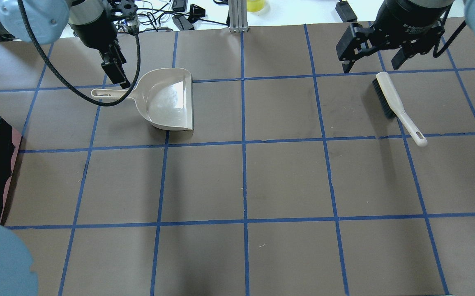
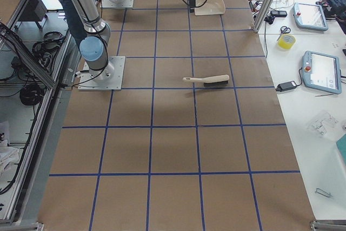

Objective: Sweep and dump trash into bin

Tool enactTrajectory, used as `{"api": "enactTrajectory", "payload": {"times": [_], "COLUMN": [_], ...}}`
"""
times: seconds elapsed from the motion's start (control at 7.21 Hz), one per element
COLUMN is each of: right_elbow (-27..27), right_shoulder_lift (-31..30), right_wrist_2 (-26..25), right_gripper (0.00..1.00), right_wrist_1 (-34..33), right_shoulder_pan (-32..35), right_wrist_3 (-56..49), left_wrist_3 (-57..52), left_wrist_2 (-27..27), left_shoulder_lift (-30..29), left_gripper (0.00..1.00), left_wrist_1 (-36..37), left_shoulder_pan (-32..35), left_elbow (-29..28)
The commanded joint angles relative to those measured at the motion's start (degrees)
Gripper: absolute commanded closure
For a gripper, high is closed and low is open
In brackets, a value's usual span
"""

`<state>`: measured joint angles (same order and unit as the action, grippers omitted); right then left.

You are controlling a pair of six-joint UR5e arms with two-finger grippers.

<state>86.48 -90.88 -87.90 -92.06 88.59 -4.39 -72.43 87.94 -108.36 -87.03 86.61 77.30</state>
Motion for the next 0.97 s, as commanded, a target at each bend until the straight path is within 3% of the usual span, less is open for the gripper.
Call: {"api": "enactTrajectory", "payload": {"times": [0.0,0.28,0.69,0.83], "right_elbow": [0.0,0.0,0.0,0.0], "right_shoulder_lift": [-0.1,-0.1,-0.1,-0.1], "right_wrist_2": [0.0,0.0,-0.1,-0.1], "right_gripper": [0.00,0.00,0.00,0.00], "right_wrist_1": [-0.1,0.0,0.0,0.0], "right_shoulder_pan": [0.1,0.0,0.1,0.1], "right_wrist_3": [0.0,0.0,0.0,0.0], "left_wrist_3": [17.1,31.8,60.3,61.4], "left_wrist_2": [-2.2,-1.4,1.0,1.0], "left_shoulder_lift": [7.0,11.5,15.4,16.1], "left_gripper": [0.00,0.00,0.00,0.00], "left_wrist_1": [-3.9,-6.7,-5.2,-5.2], "left_shoulder_pan": [1.2,1.2,1.1,1.0], "left_elbow": [0.7,3.1,6.5,7.6]}}
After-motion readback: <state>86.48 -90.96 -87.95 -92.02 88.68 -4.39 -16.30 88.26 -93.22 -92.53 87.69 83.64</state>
